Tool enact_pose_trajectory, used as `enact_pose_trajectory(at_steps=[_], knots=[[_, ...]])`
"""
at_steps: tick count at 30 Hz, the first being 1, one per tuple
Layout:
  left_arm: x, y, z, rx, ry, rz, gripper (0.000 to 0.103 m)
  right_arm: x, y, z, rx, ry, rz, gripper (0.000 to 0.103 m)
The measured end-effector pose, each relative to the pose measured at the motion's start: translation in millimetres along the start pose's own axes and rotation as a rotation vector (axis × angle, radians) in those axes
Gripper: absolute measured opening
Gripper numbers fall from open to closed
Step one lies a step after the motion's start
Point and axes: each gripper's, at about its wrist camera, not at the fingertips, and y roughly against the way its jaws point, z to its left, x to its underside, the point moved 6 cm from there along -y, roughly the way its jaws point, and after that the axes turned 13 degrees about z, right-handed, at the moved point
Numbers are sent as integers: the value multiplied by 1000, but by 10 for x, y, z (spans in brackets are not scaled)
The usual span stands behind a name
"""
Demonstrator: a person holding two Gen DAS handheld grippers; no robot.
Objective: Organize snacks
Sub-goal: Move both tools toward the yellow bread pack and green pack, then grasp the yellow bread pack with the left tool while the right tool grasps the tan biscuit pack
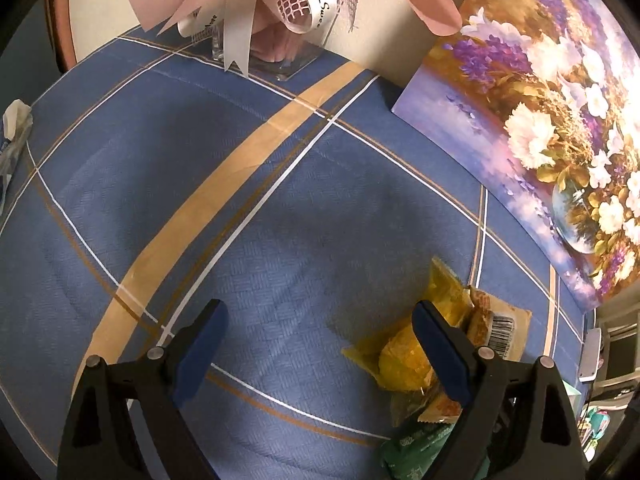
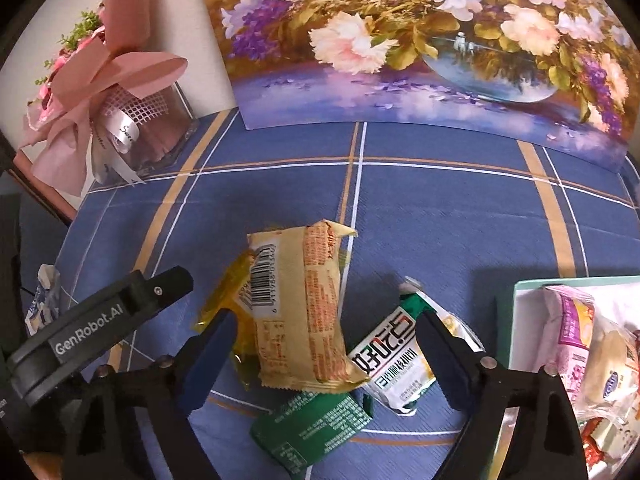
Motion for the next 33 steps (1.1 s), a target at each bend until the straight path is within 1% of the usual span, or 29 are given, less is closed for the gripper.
enact_pose_trajectory(at_steps=[1,5,7,9,12,14,16,18,20,22,26,27,28,33], knots=[[-1,-8,3,-1,-1,1,93,5,-11,4,-5,1,1,83],[10,-31,-44,16,-14,8,93,15,-34,-22,-23,-7,2,78],[23,-30,-94,25,-26,8,93,20,-31,-44,-39,-16,2,74],[37,-24,-153,37,-41,8,93,19,-24,-63,-40,-18,-2,73],[58,-35,-239,65,-61,15,93,20,-16,-85,-60,-23,-3,64],[76,-58,-280,72,-71,22,93,24,-18,-98,-78,-28,-2,60],[92,-82,-306,76,-80,28,93,31,-27,-109,-92,-32,4,52],[99,-99,-333,88,-84,34,93,38,-33,-128,-94,-34,9,48],[118,-110,-361,95,-93,38,93,43,-33,-159,-91,-37,13,48],[134,-128,-388,87,-103,40,93,48,-31,-208,-89,-52,21,47],[161,-175,-464,89,-125,54,93,54,-44,-254,-103,-65,32,47],[171,-191,-491,89,-132,58,93,50,-53,-253,-95,-64,36,47],[176,-201,-505,88,-136,61,93,53,-61,-252,-82,-59,38,45],[205,-280,-575,79,-153,77,93,60,-77,-230,-66,-36,41,45]])
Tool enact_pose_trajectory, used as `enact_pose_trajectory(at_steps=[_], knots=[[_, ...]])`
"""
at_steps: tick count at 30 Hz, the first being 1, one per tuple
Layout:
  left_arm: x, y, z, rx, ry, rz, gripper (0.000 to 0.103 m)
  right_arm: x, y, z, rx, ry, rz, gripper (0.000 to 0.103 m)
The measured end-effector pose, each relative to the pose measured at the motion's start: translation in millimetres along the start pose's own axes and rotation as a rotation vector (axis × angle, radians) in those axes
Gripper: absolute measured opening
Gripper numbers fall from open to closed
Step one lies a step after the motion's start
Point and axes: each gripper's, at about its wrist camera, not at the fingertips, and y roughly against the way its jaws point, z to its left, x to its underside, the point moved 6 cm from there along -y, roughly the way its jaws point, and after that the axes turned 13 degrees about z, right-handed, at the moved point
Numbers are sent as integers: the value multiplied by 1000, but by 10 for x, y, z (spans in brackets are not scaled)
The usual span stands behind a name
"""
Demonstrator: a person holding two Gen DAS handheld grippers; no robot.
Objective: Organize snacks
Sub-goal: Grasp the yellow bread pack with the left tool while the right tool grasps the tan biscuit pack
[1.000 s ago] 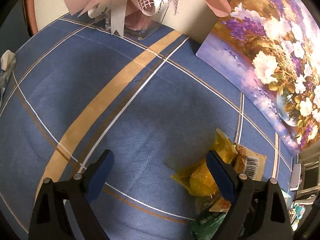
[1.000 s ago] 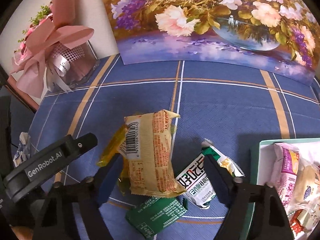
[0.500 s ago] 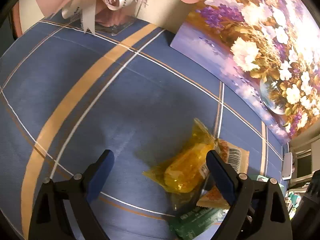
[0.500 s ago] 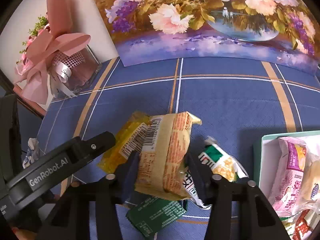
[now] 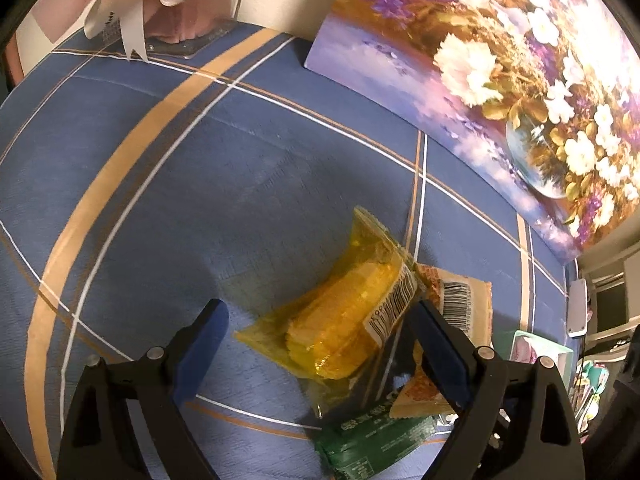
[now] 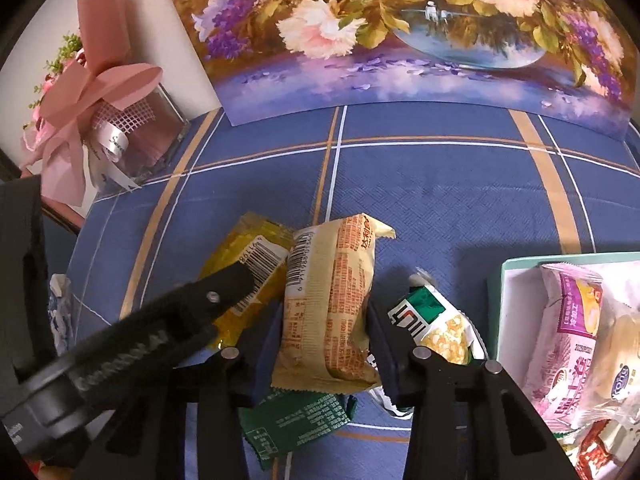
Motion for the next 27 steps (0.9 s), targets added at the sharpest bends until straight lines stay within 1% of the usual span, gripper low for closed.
enact_pose_trajectory(at_steps=[4,7,8,12,15,17,24,27], knots=[[-4,-43,-1,-8,7,1,92,23,2,-6,10,14,0,45],[-23,-60,50,-30,27,-4,89,27,4,-8,15,18,1,45],[-36,-56,65,-25,34,-6,89,25,6,-14,11,15,1,45],[-75,30,181,-45,68,-37,87,20,4,-18,7,13,1,45],[-104,87,288,-46,97,-54,87,20,0,-19,9,14,1,45],[-121,107,309,-54,83,-56,87,19,1,-20,8,13,1,45],[-119,2,204,-4,66,-17,87,15,1,-18,9,16,1,45],[-111,-36,142,1,52,-12,87,14,0,-16,7,16,3,45]])
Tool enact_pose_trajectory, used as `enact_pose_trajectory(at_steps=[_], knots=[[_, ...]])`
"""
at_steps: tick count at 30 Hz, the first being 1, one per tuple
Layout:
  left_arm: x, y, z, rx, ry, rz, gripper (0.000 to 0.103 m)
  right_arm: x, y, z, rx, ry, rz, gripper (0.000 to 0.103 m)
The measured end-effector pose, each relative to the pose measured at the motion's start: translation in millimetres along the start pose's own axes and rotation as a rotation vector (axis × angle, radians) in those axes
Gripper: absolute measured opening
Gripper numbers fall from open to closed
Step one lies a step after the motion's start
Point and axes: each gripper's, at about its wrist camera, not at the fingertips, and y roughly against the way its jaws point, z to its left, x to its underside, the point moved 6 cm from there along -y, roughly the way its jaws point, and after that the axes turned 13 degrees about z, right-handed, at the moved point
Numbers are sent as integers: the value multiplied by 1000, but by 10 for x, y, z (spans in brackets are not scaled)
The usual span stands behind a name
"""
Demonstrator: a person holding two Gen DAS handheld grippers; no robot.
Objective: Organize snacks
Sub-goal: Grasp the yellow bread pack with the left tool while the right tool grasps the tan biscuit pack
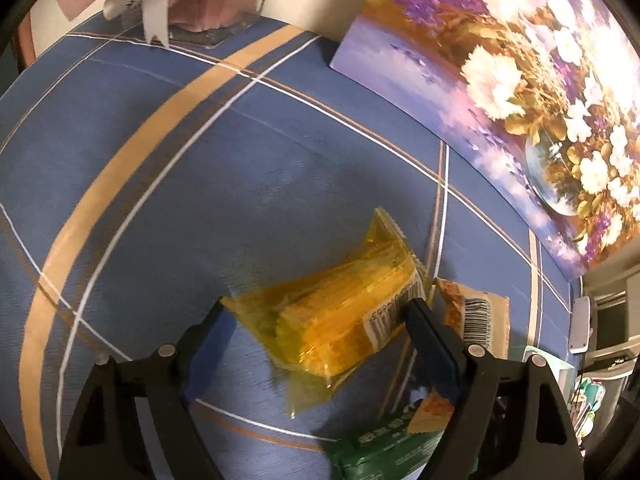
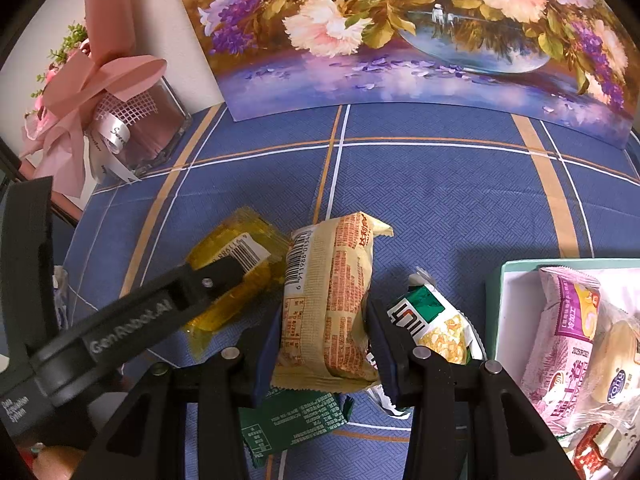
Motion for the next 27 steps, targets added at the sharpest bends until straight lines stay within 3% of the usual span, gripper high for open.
enact_pose_trajectory(at_steps=[8,12,18,27], knots=[[19,3,-100,32,-12,-7,64,-8,2,11,2,1,-1,45],[15,83,-100,39,-6,-19,56,-12,25,12,-2,3,-4,38],[-12,179,-88,50,13,-24,49,-1,70,11,-13,1,-2,36],[25,423,-98,54,21,-63,47,20,290,-13,-35,-12,-33,36]])
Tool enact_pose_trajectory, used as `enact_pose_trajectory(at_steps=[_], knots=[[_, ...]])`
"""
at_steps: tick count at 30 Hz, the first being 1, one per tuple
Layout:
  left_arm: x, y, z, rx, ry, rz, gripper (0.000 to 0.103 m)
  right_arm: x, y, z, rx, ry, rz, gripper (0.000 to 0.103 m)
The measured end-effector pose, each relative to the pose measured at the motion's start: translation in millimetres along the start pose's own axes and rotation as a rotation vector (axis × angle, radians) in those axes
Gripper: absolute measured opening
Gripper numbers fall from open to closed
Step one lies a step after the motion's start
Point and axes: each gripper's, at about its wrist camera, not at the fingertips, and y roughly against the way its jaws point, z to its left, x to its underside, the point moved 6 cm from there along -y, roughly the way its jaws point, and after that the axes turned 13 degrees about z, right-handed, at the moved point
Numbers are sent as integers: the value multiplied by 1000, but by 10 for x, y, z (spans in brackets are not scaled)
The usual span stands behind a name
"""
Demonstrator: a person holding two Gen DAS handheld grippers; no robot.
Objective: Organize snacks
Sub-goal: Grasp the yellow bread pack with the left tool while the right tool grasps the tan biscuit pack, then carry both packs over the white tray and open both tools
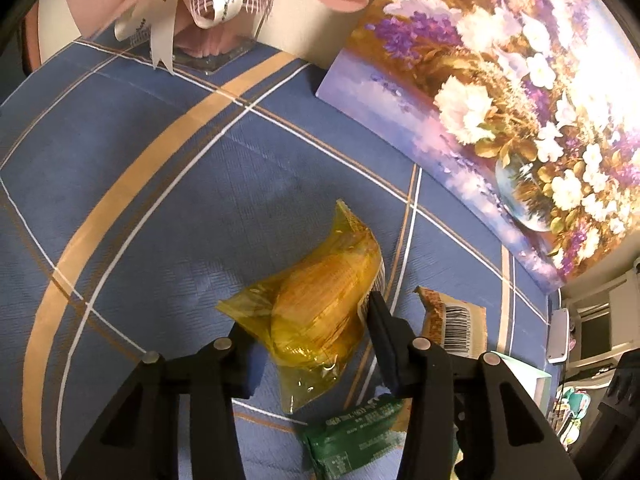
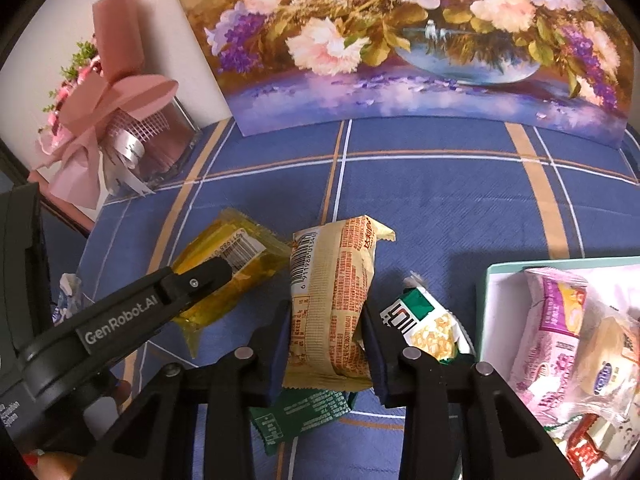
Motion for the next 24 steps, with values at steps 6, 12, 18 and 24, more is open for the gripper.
enact_pose_trajectory(at_steps=[6,12,18,24], knots=[[59,209,-36,14,3,-38,47,34,194,-4,0,-13,-20,36],[134,436,-107,13,4,-68,47,90,402,-15,-3,-29,-39,36],[239,625,-199,14,-7,-93,47,163,627,-21,-1,-34,-63,36],[366,797,-336,22,-33,-120,47,246,815,-81,3,-46,-88,36]])
